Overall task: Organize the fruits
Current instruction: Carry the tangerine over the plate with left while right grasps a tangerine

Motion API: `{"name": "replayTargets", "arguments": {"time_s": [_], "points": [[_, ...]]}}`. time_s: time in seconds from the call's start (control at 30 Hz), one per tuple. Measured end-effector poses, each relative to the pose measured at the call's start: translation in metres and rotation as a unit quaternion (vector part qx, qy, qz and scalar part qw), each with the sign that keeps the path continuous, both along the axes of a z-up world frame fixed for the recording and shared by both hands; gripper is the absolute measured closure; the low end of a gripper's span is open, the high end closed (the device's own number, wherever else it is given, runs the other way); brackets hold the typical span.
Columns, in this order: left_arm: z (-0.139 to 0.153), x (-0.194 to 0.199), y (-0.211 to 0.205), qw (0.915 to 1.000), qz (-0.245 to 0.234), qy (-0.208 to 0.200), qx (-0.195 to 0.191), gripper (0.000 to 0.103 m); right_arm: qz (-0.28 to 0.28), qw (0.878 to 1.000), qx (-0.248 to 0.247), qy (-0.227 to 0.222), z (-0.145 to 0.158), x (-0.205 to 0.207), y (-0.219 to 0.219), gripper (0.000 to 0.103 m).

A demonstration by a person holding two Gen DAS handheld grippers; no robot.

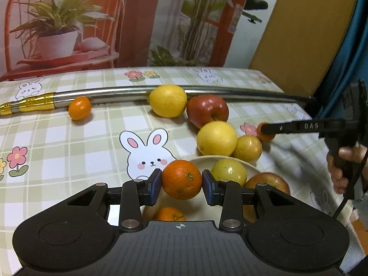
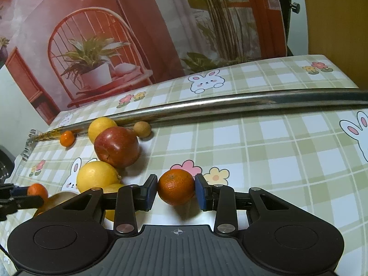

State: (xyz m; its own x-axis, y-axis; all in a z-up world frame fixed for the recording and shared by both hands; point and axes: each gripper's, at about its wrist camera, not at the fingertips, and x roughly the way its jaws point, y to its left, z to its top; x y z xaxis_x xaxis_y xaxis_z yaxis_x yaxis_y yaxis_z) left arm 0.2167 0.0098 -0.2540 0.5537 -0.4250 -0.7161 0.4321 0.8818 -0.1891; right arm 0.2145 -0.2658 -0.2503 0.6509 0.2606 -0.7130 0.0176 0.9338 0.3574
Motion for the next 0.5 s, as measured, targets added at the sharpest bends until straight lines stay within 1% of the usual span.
{"name": "replayTargets", "arguments": {"time_s": [0.3,0.5], "points": [[-0.011,0.000,-0.012,0.9991,-0.016,0.012,0.037,0.063,0.004,1.000,-0.002,-0.006,0.003,-0.001,0.004,0.070],[-0.015,-0.001,-0.015,0.9986,-0.019,0.020,0.045,0.063,0.008,1.000,0.000,-0.010,0.006,-0.004,0.006,0.070]]}}
